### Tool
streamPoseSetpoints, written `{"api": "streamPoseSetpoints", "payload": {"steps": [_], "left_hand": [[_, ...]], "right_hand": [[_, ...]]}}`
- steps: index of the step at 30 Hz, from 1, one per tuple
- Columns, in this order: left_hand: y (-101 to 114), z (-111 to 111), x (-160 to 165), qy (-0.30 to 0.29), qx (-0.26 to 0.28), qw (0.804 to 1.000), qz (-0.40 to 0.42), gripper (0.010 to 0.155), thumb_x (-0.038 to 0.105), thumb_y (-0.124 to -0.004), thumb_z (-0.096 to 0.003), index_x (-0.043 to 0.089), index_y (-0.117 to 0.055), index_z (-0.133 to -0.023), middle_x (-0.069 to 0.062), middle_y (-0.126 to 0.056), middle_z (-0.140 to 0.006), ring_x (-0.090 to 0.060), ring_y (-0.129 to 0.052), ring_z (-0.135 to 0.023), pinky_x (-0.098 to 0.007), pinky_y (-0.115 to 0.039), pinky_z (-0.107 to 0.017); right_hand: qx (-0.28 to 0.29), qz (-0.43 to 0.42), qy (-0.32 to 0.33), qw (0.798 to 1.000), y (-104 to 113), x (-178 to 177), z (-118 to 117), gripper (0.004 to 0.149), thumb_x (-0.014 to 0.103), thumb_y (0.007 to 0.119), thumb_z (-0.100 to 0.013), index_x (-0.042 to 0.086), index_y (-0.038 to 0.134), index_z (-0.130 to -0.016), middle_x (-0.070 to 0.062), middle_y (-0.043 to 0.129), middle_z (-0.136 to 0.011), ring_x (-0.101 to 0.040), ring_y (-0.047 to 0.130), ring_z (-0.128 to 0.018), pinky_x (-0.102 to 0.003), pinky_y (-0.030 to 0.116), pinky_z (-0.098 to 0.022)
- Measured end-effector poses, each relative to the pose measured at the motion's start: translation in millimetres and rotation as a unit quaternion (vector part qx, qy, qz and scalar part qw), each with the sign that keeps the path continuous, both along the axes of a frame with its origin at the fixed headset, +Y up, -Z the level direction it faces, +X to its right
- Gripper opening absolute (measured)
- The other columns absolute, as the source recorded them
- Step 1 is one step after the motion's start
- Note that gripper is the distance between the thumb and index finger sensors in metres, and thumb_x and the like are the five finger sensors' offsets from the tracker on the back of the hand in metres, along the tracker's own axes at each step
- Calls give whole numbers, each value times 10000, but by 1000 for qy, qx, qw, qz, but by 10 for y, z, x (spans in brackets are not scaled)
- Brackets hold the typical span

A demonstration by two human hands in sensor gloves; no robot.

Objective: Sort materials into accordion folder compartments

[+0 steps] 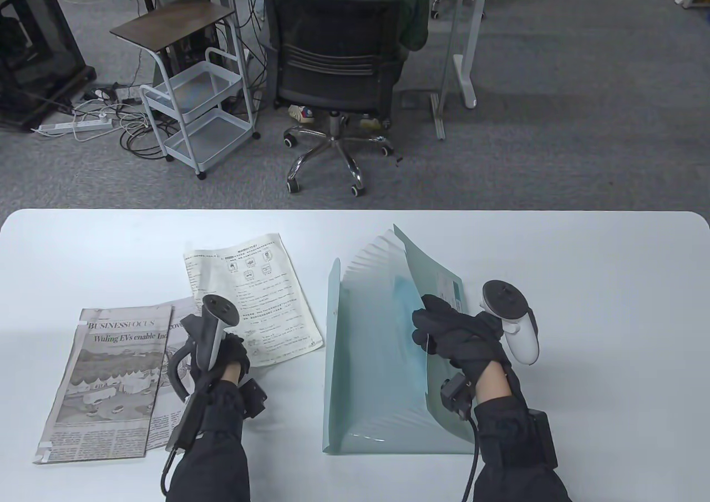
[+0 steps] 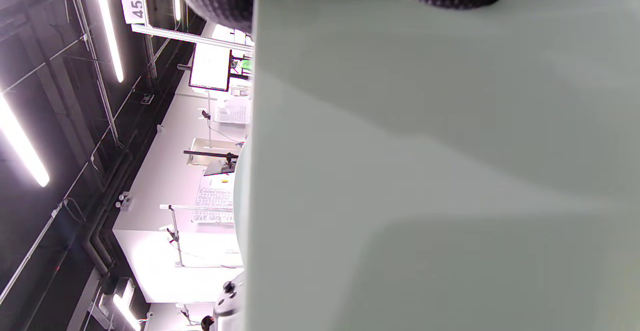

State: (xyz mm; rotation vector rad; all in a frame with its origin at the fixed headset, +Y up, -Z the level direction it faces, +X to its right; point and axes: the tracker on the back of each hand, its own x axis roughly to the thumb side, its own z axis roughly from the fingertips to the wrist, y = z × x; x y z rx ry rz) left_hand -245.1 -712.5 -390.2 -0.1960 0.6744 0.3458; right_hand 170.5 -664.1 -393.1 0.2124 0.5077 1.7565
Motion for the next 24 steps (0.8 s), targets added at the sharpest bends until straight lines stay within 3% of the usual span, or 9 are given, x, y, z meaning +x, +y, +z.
{"api": "streamPoseSetpoints", "payload": {"steps": [11,24], "left_hand": [[671,205,-83,-98,139,984,46,420,228,-654,-691,-24,-613,-1025,-70,-959,-842,-31,-1080,-375,-196,-966,-324],[1711,686,-237,-123,268,955,0,450,173,-581,-697,-97,-530,-1054,-170,-911,-898,-68,-1100,-464,-224,-978,-386]], "right_hand": [[5,-2,-5,1000,16,29,4,677,246,563,-679,-121,216,-1129,-424,387,-1072,-531,676,-803,-604,608,-590],[11,-3,-12,1000,28,84,8,667,248,555,-682,-115,225,-1133,-417,402,-1078,-521,691,-807,-589,616,-598]]}}
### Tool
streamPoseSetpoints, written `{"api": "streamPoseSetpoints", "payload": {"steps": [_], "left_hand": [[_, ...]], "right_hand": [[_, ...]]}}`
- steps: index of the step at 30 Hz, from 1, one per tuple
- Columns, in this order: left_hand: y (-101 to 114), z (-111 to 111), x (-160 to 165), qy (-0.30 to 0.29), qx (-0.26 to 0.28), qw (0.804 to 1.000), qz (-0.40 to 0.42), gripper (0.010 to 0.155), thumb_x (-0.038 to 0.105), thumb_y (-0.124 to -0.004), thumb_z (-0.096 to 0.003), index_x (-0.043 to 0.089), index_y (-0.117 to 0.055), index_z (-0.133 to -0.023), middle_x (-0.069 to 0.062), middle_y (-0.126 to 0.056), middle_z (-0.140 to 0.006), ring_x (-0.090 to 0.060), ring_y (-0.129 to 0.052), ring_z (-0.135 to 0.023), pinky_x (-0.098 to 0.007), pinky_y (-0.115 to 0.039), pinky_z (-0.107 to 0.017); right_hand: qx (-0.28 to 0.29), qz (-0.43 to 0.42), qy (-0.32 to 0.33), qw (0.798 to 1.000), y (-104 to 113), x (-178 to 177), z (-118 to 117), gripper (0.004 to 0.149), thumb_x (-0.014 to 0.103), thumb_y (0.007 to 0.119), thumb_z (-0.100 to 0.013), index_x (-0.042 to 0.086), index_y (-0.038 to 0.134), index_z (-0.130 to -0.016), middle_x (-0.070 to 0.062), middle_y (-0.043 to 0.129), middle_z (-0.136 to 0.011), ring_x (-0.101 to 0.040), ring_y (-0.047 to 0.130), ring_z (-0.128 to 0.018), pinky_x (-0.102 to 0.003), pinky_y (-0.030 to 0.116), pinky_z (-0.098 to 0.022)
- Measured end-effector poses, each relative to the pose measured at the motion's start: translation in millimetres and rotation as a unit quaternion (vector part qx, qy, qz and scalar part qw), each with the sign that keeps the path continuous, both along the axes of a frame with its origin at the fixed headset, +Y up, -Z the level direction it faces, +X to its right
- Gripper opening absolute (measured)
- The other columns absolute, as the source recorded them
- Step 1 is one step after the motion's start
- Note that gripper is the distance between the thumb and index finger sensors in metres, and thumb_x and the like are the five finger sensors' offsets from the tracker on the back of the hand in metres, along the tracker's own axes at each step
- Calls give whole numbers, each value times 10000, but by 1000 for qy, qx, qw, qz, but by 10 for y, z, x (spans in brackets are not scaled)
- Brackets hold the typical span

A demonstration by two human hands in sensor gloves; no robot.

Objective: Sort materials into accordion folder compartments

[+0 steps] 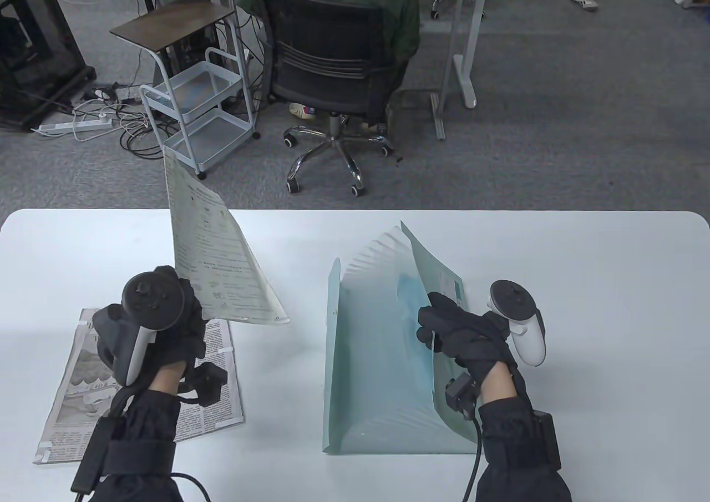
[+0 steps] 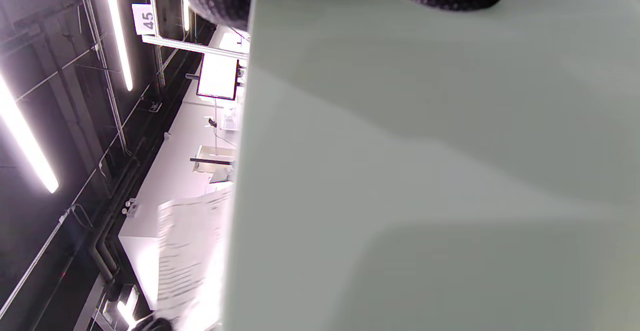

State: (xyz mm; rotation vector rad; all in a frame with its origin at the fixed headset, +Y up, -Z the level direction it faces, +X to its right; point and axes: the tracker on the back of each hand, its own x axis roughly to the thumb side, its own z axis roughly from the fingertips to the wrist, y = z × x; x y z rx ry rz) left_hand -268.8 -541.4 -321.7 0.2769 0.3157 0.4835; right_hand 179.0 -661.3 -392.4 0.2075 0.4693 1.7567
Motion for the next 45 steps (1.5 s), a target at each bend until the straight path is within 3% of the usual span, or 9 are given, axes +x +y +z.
{"api": "streamPoseSetpoints", "payload": {"steps": [6,10,20,29,45], "left_hand": [[390,287,166,-38,92,995,24,455,166,-589,-699,-112,-532,-1056,-190,-911,-902,-79,-1106,-473,-232,-985,-390],[469,425,373,-63,130,989,32,454,167,-628,-693,-112,-577,-1048,-203,-944,-870,-71,-1118,-436,-222,-995,-358],[180,611,943,-115,186,976,22,445,147,-696,-673,-103,-648,-1037,-255,-974,-841,-95,-1130,-380,-239,-999,-312],[-150,603,1253,-126,179,976,9,440,140,-714,-668,-93,-660,-1038,-263,-970,-855,-105,-1130,-387,-249,-998,-317],[-224,653,1136,-119,205,971,-8,441,136,-712,-668,-92,-653,-1041,-268,-962,-864,-108,-1131,-396,-250,-1000,-322]], "right_hand": [[-1,-6,0,1000,-5,18,2,665,249,552,-683,-113,224,-1134,-417,400,-1080,-520,692,-809,-588,616,-600],[1,-4,-2,1000,-9,20,-1,660,244,546,-684,-115,222,-1132,-419,395,-1080,-524,688,-811,-591,614,-601],[2,-12,-4,1000,-3,66,-6,651,227,530,-682,-129,214,-1126,-432,379,-1078,-540,676,-813,-605,606,-599],[7,-17,-10,1000,11,110,1,648,222,524,-681,-130,212,-1126,-435,377,-1078,-546,674,-814,-609,605,-598],[7,-12,-10,1000,4,79,2,649,225,525,-683,-128,211,-1127,-435,377,-1079,-548,673,-814,-610,605,-597]]}}
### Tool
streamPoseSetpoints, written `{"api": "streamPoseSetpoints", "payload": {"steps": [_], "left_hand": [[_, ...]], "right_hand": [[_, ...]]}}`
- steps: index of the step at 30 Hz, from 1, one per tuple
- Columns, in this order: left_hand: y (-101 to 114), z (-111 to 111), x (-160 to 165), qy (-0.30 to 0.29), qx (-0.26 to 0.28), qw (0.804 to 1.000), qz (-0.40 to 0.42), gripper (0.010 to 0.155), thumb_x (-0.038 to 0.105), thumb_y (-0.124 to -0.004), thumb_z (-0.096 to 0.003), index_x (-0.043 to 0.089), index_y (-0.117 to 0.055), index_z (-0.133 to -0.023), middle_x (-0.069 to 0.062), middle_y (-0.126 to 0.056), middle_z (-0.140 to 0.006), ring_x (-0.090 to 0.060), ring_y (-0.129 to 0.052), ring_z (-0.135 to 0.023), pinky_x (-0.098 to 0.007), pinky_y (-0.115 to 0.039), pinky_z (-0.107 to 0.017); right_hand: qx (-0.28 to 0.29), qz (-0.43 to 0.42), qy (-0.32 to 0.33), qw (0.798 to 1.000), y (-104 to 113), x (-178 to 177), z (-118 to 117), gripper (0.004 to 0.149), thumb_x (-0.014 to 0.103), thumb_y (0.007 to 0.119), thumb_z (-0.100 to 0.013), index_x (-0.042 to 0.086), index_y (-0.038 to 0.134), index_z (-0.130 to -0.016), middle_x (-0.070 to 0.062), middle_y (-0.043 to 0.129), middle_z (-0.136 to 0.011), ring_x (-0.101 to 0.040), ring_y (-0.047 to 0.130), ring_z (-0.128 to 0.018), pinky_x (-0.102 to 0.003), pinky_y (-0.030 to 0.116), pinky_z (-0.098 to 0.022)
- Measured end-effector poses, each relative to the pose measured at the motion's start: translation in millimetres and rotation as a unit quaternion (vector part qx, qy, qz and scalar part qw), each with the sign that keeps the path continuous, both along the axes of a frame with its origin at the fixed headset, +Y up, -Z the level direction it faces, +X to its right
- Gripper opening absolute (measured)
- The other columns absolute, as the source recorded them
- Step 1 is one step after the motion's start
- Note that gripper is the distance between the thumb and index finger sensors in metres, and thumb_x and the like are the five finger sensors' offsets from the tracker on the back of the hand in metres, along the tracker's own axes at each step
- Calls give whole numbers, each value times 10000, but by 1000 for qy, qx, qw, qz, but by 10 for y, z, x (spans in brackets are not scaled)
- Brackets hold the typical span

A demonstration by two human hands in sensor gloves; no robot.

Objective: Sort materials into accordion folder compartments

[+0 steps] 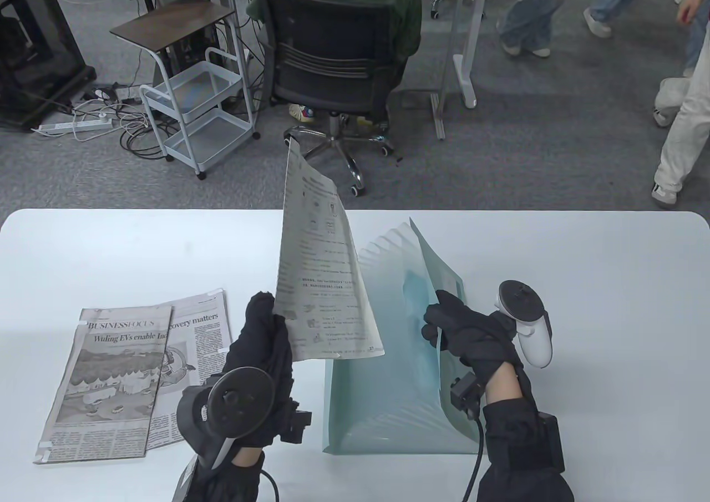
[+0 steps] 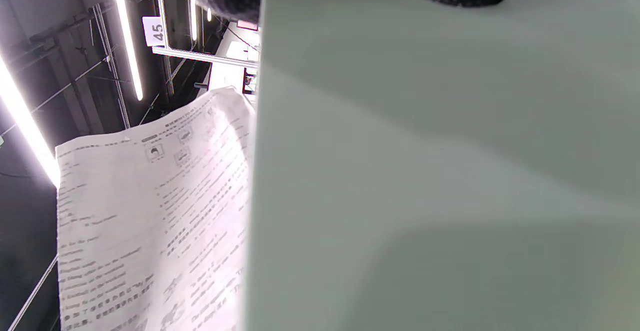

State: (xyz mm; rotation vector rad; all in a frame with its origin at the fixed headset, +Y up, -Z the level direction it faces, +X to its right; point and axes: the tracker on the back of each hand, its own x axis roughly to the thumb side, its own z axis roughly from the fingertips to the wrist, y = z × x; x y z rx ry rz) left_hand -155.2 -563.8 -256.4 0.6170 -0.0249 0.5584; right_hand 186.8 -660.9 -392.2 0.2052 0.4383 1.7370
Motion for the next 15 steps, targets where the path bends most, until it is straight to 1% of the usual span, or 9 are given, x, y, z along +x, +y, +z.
{"api": "streamPoseSetpoints", "payload": {"steps": [5,15], "left_hand": [[-36,-28,74,-14,-10,1000,-13,441,140,-713,-668,-86,-652,-1042,-261,-959,-870,-103,-1131,-401,-245,-1001,-326],[-87,9,286,-38,-17,998,-54,442,137,-718,-665,-85,-653,-1043,-266,-956,-875,-109,-1132,-406,-249,-1000,-329]], "right_hand": [[1,-1,-1,1000,3,-3,3,651,225,525,-682,-129,209,-1127,-436,376,-1079,-546,674,-813,-609,605,-597],[1,-6,-3,1000,15,11,11,650,223,525,-682,-132,210,-1126,-436,376,-1079,-549,673,-813,-611,604,-597]]}}
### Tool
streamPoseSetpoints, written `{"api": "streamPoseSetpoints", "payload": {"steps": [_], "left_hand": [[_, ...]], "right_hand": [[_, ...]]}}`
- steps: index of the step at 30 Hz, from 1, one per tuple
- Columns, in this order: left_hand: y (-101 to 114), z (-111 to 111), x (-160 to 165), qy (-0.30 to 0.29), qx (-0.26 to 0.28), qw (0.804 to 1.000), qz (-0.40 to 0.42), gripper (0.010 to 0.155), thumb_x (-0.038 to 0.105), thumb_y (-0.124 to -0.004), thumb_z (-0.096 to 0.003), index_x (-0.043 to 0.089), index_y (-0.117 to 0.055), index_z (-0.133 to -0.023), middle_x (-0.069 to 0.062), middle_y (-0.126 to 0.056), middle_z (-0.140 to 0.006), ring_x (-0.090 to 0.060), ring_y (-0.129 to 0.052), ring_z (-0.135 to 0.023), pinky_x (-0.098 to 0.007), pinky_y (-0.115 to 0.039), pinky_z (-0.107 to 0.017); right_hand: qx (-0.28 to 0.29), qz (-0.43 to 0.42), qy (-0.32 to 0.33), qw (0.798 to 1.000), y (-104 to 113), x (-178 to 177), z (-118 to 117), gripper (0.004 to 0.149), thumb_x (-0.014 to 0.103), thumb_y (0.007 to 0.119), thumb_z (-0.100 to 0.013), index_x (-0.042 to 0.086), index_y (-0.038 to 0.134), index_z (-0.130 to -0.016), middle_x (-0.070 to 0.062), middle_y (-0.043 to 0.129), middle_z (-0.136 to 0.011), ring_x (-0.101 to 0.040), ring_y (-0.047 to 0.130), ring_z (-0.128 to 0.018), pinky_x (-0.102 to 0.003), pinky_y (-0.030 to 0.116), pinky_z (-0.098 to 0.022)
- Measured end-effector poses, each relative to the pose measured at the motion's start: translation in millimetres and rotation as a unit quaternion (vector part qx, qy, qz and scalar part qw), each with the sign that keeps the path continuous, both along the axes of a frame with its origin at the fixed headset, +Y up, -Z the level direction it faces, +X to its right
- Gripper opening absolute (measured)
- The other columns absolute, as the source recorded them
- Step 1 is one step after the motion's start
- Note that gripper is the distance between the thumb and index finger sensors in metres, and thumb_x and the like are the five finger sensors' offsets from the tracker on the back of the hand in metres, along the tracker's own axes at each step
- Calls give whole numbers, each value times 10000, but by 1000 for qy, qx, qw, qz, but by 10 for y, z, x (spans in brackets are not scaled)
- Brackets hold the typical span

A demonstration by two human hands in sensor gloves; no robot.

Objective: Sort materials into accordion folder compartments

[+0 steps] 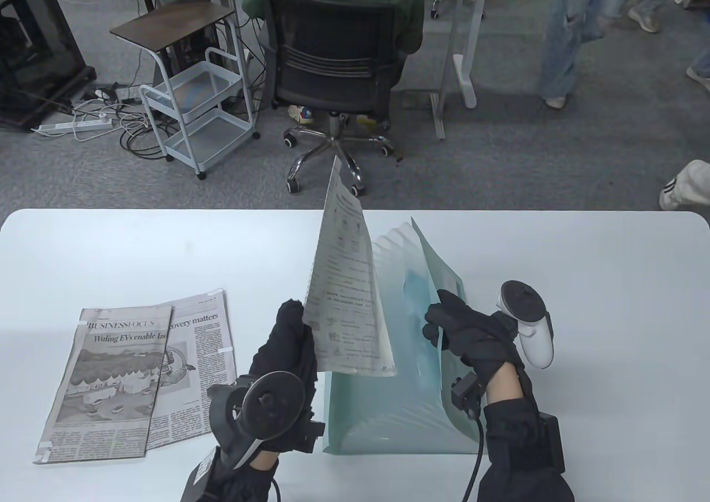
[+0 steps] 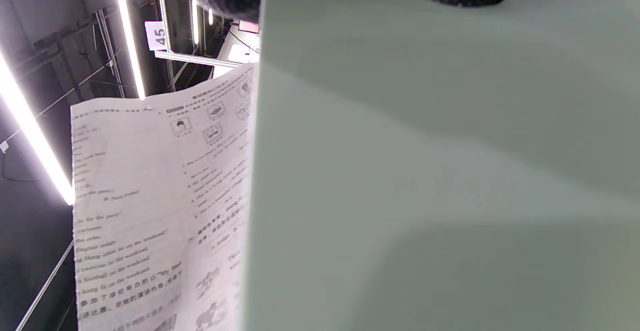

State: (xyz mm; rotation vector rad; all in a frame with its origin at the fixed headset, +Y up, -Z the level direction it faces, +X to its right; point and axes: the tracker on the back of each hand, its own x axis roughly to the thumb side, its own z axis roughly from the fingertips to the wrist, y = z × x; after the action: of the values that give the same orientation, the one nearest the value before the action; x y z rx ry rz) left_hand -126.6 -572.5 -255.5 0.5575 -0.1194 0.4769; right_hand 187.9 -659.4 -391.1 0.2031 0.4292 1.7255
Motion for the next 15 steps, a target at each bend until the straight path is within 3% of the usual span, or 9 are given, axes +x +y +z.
{"api": "streamPoseSetpoints", "payload": {"steps": [15], "left_hand": [[67,121,65,-46,-20,999,2,441,130,-722,-663,-89,-660,-1041,-274,-961,-872,-129,-1133,-404,-266,-996,-329]], "right_hand": [[1,-9,-5,1000,17,38,6,647,222,523,-681,-132,211,-1125,-438,376,-1078,-548,674,-812,-610,606,-597]]}}
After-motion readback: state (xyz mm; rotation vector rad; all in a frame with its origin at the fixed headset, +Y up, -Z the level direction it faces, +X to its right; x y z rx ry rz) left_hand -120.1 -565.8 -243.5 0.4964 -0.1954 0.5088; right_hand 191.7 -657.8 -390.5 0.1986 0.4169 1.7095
